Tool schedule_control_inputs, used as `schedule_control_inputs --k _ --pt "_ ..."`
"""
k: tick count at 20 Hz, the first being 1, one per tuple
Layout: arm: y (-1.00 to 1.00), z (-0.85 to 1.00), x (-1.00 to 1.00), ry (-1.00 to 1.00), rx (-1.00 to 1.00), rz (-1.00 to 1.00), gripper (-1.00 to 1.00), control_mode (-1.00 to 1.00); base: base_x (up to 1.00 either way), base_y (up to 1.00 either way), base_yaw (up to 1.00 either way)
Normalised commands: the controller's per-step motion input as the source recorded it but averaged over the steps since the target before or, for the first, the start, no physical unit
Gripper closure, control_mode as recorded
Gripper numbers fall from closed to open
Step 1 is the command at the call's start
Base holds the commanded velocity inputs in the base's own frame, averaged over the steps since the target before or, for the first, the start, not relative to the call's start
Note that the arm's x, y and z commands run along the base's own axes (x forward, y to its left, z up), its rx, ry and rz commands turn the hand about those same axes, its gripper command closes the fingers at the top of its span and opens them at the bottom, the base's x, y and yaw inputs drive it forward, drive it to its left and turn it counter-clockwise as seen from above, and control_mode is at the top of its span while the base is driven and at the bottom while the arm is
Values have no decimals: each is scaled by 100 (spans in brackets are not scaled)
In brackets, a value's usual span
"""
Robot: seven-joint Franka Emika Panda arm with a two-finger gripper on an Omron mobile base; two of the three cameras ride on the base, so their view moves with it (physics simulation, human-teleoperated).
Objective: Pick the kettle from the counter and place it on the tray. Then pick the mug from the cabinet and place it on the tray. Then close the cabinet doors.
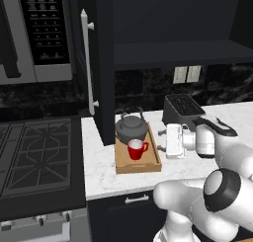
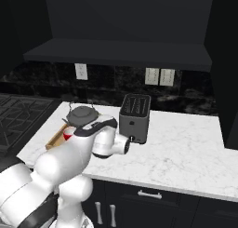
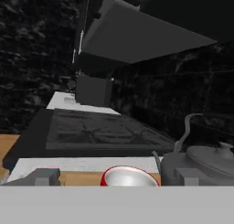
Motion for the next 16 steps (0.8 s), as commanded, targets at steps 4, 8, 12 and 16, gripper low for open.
schedule_control_inputs --k 4,8,12,16 --pt "-4 64 -40 0 0 -14 -100 -100 0 0 0" --pt "-2 52 -52 0 0 -15 -100 -100 0 0 0" --pt "8 29 -51 0 0 -15 -100 -100 0 0 0" --pt "23 17 -40 0 0 -14 -100 -100 0 0 0"
